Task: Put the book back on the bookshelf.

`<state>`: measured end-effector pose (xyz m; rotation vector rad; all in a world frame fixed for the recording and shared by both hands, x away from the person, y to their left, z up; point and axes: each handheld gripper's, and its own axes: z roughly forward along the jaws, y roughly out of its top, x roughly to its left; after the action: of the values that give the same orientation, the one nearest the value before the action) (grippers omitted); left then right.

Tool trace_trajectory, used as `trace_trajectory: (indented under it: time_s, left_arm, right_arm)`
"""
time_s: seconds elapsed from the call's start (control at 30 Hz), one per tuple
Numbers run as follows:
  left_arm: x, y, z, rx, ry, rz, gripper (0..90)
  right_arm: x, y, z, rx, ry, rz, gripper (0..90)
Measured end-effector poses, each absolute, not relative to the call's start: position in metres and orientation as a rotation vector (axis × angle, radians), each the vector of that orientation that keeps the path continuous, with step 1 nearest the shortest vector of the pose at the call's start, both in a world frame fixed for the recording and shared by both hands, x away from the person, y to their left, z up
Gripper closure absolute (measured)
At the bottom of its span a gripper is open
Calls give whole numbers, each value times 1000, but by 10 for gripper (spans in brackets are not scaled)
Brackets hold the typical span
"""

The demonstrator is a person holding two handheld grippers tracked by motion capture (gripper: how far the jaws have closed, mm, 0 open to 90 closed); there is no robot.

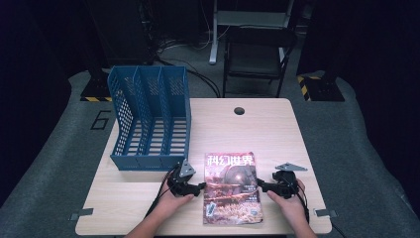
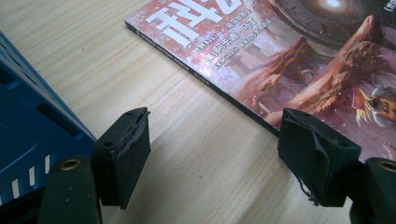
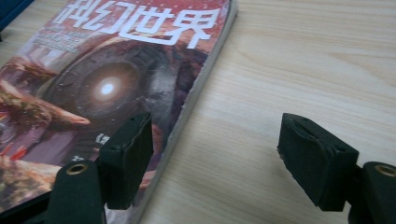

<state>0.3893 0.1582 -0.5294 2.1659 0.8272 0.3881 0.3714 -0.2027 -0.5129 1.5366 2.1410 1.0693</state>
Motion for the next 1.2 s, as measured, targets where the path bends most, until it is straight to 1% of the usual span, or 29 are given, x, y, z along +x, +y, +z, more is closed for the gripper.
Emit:
trace_trajectory:
  time_s: [0.3, 0.63, 1.03, 1.07, 1.2]
  left_arm:
    - [389, 158, -529, 2166, 827, 389, 252]
    - [389, 158, -529, 2165, 828, 388, 252]
    - [389, 158, -529, 2174, 830, 384, 252]
    - [389, 159, -528, 2178, 829, 379, 252]
    - [389, 158, -528, 2177, 830, 381, 253]
  right_arm:
    - [370, -186, -512, 1541, 2201, 1131, 254]
    - [369, -181, -514, 1551, 2219, 1144, 256]
    - [368, -172, -516, 1524, 2258, 1132, 269]
    - [367, -170, -516, 1525, 2261, 1129, 282]
    - [368, -168, -516, 1514, 2266, 1130, 289]
